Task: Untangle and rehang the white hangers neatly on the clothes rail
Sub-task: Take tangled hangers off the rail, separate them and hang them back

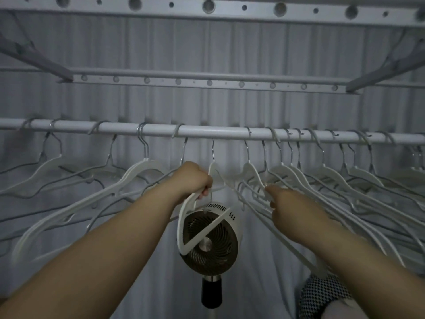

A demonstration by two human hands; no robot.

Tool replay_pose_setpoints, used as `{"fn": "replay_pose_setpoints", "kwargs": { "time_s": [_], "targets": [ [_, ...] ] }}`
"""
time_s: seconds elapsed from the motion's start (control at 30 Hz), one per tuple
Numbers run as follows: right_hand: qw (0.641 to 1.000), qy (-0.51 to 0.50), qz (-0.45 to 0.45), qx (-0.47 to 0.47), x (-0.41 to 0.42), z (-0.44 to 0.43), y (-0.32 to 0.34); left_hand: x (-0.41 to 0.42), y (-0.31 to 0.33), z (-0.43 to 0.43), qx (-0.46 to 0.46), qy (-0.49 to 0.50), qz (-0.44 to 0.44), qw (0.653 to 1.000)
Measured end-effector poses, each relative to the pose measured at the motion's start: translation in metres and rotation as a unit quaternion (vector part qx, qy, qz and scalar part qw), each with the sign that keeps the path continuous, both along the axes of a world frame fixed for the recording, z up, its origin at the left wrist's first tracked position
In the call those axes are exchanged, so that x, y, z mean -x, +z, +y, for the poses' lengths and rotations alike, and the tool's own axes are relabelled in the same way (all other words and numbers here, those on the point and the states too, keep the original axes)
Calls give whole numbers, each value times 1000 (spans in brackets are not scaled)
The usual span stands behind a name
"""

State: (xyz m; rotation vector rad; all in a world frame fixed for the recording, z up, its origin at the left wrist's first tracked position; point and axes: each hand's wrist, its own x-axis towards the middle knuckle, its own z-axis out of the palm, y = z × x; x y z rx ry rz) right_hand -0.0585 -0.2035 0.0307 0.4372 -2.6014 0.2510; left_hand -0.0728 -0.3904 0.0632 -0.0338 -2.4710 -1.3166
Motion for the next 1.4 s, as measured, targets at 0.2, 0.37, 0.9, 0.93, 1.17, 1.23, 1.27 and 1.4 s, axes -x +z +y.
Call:
{"fn": "replay_pose_setpoints", "kwargs": {
  "time_s": [0.2,0.37,0.9,0.93,1.17,1.23,1.27,1.4],
  "targets": [
    [1000,0,4,-7,-1,1,1,-1,3,0,38,23,45,998],
    [1000,12,5,-10,-2,3,0,-9,-7,0,53,43,56,996],
    [998,53,26,29,-7,14,-6,-38,-28,19,137,30,89,986],
    [997,63,38,31,-8,14,-5,-44,-29,18,136,26,113,984],
    [984,108,132,51,-23,-1,6,-100,-32,-10,64,78,291,951],
    [980,118,148,65,-26,-11,12,-116,-32,-25,59,118,337,932],
    [978,123,152,76,-28,-18,15,-123,-31,-34,58,138,355,923],
    [967,164,160,114,-38,-50,24,-136,-30,-81,54,224,367,901]
  ]
}}
